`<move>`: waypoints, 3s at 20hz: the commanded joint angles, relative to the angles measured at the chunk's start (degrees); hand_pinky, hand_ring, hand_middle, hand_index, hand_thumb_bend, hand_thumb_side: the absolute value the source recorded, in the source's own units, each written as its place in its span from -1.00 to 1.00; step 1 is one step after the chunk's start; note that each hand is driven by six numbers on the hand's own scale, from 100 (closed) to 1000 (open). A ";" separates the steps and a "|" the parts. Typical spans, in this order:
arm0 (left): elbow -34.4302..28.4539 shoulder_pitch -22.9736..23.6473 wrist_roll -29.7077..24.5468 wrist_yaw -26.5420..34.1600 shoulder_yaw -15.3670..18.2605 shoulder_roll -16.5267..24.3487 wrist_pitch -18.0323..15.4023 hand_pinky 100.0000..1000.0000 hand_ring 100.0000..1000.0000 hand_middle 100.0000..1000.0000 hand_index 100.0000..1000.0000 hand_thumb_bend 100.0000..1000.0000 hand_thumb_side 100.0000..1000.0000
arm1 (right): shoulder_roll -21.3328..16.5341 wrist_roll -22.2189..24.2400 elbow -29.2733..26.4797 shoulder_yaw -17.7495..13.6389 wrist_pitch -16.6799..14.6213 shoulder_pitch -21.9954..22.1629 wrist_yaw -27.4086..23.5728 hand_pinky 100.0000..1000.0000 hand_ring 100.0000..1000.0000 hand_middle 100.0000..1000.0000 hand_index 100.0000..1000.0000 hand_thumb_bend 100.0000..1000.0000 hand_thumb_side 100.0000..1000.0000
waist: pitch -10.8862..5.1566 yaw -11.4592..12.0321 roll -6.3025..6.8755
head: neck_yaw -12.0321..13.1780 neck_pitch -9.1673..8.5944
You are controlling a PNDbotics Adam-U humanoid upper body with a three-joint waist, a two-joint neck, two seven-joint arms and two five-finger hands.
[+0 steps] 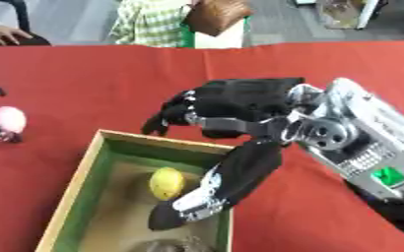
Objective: Pick up objects on the table and place them in the box.
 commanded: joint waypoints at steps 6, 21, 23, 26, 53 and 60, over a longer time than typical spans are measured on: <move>2.42 -1.89 0.03 -1.24 1.80 0.15 3.27 0.14 0.73 0.64 1.00 0.10 0.50 | -3.48 -3.36 -0.86 -3.61 -1.27 1.68 -2.63 0.57 0.76 0.51 0.88 0.15 1.00 | -0.50 -0.60 -0.01 | 0.90 -1.11; 6.09 -1.43 0.03 6.14 2.38 -0.79 6.98 -0.72 -0.10 -0.11 0.70 -0.42 0.13 | -3.83 -6.05 -0.86 -4.72 -0.15 3.22 -2.28 0.56 0.75 0.50 0.87 0.08 1.00 | -0.20 -0.68 -0.08 | 1.05 -1.34; 5.30 -1.35 0.03 7.96 2.49 -0.75 8.25 -0.76 -0.12 -0.08 0.65 -0.63 0.05 | -3.87 -6.29 -0.86 -4.72 -0.05 3.35 -2.02 0.56 0.75 0.50 0.87 0.07 1.00 | -0.21 -0.63 -0.09 | 1.06 -1.34; 3.34 -1.24 0.03 10.24 2.46 -0.41 10.63 -0.75 -0.12 -0.04 0.59 -1.00 -0.09 | -3.94 -6.57 -0.86 -4.72 0.05 3.64 -1.62 0.56 0.75 0.50 0.87 0.06 1.00 | -0.26 -0.56 -0.06 | 1.02 -1.38; -34.28 3.22 2.64 24.63 3.19 6.93 15.67 -1.00 -0.56 -0.51 -0.50 -1.00 -0.56 | -8.17 -19.11 -0.86 -14.73 1.87 13.04 -0.70 0.57 0.75 0.49 0.86 -0.44 1.00 | -0.60 -0.26 0.66 | -0.35 -0.82; -46.61 1.97 7.31 28.76 1.21 7.90 12.79 -1.00 -0.58 -0.55 -0.53 -1.00 -0.57 | -8.21 -24.62 -0.86 -18.91 4.46 17.62 -0.61 0.57 0.74 0.46 0.85 -0.74 1.00 | -0.58 -0.22 1.07 | -0.32 -0.32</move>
